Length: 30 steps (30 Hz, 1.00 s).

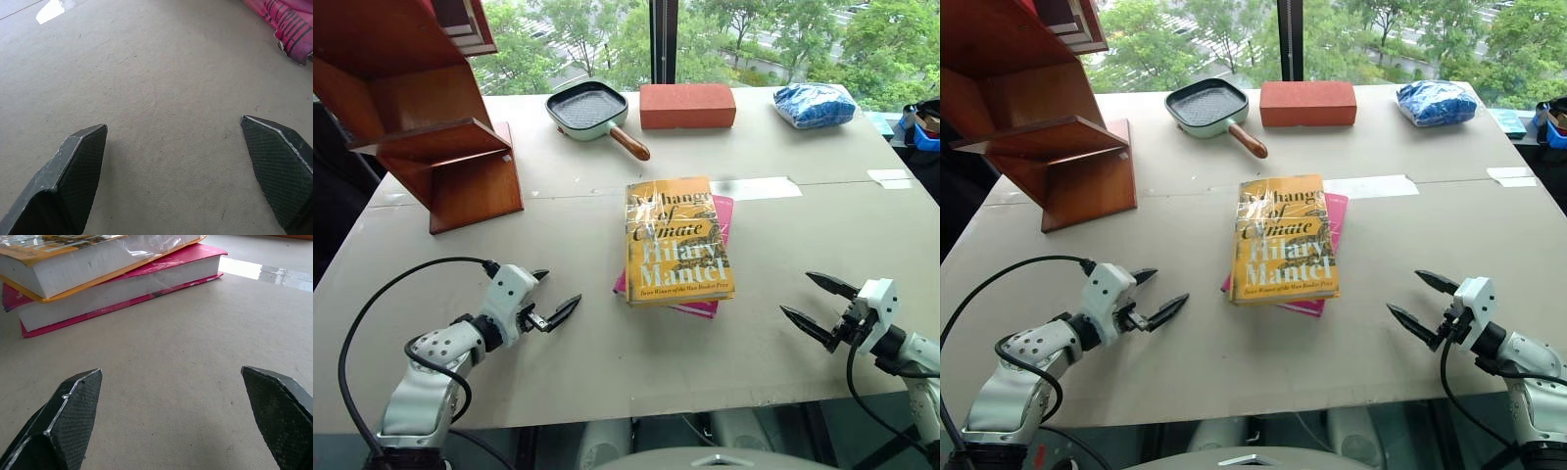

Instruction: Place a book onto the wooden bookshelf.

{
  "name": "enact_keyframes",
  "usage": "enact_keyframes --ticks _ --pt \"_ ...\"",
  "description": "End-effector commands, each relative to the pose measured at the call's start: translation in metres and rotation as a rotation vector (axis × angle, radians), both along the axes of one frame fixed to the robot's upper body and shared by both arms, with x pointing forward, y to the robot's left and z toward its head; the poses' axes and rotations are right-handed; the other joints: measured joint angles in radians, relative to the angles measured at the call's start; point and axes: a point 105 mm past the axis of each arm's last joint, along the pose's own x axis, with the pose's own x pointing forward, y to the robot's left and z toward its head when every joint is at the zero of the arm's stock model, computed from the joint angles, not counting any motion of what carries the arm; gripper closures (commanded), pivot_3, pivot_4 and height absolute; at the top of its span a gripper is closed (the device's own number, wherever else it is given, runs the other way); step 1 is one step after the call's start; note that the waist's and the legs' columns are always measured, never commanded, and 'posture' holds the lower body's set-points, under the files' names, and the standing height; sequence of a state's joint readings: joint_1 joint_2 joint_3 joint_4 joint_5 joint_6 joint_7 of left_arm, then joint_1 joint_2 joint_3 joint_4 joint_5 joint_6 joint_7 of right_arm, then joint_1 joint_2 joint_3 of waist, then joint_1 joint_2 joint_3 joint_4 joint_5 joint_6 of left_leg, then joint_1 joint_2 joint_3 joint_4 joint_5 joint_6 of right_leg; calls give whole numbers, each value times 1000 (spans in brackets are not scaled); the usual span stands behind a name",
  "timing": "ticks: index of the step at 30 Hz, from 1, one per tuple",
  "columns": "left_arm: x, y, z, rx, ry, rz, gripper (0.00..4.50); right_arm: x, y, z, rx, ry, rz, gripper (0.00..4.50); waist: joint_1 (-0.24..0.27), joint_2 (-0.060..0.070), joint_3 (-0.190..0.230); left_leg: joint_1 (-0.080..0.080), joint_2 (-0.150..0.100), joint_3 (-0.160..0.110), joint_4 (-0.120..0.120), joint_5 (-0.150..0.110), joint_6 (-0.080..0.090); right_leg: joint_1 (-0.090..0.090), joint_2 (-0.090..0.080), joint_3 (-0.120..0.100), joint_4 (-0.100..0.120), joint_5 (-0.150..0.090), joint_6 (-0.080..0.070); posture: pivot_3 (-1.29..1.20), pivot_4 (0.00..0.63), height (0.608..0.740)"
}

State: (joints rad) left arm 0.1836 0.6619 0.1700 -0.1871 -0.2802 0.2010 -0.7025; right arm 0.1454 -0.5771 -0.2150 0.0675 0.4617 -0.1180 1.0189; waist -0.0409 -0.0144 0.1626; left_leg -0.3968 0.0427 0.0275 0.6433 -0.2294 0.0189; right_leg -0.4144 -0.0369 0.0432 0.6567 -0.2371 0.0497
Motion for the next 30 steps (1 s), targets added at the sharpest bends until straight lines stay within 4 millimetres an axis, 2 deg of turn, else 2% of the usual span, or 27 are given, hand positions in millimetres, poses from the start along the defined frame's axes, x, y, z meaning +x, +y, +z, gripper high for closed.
enact_keyframes --ticks 1,10,23,27,30 --pt "-4 15 -2 28 26 48 48 -1 1 11 -2 -28 12 0 0 0 0 0 0 0 0 0 0 0 0 0 0 0 0 0 150 740" --pt "-7 16 -1 23 30 51 48 2 4 14 -12 -16 4 0 1 -1 1 0 1 1 -1 0 0 -1 0 1 0 0 0 0 150 740" --pt "-5 14 1 20 22 43 48 7 -6 3 -66 23 -71 0 2 -1 1 -1 0 2 -1 0 0 -1 -1 1 0 0 0 0 150 740" --pt "-5 11 4 13 23 28 48 18 -11 3 -75 32 -159 0 2 -1 1 -1 0 3 -1 0 0 -1 -1 1 0 0 0 0 150 740" --pt "-4 5 12 14 28 -13 48 28 -7 13 -63 26 -189 0 2 -2 1 -1 0 3 0 0 0 -2 -1 2 0 0 0 0 150 740"
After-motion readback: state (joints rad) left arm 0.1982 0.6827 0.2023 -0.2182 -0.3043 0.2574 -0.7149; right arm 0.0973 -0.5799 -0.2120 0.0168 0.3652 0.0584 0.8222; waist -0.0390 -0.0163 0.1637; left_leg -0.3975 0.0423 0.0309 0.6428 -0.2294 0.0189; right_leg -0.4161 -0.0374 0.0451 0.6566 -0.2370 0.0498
